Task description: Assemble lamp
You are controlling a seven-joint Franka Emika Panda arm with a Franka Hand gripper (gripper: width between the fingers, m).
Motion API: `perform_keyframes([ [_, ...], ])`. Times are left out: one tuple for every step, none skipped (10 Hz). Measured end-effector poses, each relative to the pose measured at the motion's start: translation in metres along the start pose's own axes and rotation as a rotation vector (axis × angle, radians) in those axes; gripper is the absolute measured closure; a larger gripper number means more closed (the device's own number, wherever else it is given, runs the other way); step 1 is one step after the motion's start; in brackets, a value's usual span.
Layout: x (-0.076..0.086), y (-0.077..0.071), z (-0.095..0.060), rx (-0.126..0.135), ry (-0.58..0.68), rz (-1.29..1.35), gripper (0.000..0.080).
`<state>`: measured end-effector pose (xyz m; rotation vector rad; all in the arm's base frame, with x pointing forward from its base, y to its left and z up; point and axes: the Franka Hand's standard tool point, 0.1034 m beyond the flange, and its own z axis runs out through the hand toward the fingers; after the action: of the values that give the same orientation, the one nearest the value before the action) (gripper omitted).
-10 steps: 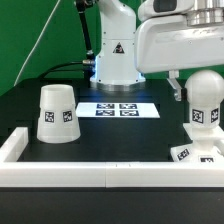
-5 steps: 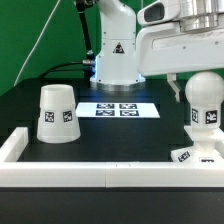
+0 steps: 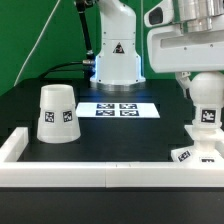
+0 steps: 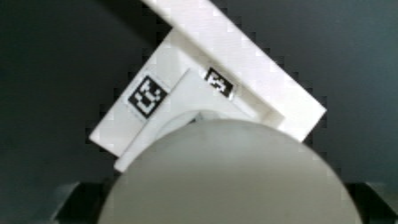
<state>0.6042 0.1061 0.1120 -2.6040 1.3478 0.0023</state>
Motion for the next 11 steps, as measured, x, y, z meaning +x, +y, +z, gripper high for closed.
perform_keyframes([
  [-0.0002,-0.0003,0.0003,0.006,-0.005,0.087,0.0220],
  [-0.0005,-0.0004,0.0004,0.006,-0.005,0.125,0.0220],
  [-0.0013,-0.0008,0.0005,0.006,-0.007,0.151,0.0217],
  [-0.0020,-0.0011,0.0007,0.007,-0.008,0.144,0.0217],
  [-0.0018,-0.0010,0.0006,0.007,-0.008,0.088,0.0119],
  [-0.0017,-0.0010,-0.0013,-0.006,-0.015,-0.012,0.0119],
  [-0.0012,-0.0023,-0.0025,-0.004,-0.013,-0.116,0.0103],
  [0.0004,-0.0013,-0.0025,-0.004,-0.013,-0.296,0.0103],
  [0.0014,-0.0007,-0.0025,-0.003,-0.013,-0.377,0.0101],
  [0.0011,-0.0007,-0.0022,-0.003,-0.013,-0.452,0.0101],
  [0.0013,-0.0006,-0.0022,-0.003,-0.013,-0.533,0.0101],
])
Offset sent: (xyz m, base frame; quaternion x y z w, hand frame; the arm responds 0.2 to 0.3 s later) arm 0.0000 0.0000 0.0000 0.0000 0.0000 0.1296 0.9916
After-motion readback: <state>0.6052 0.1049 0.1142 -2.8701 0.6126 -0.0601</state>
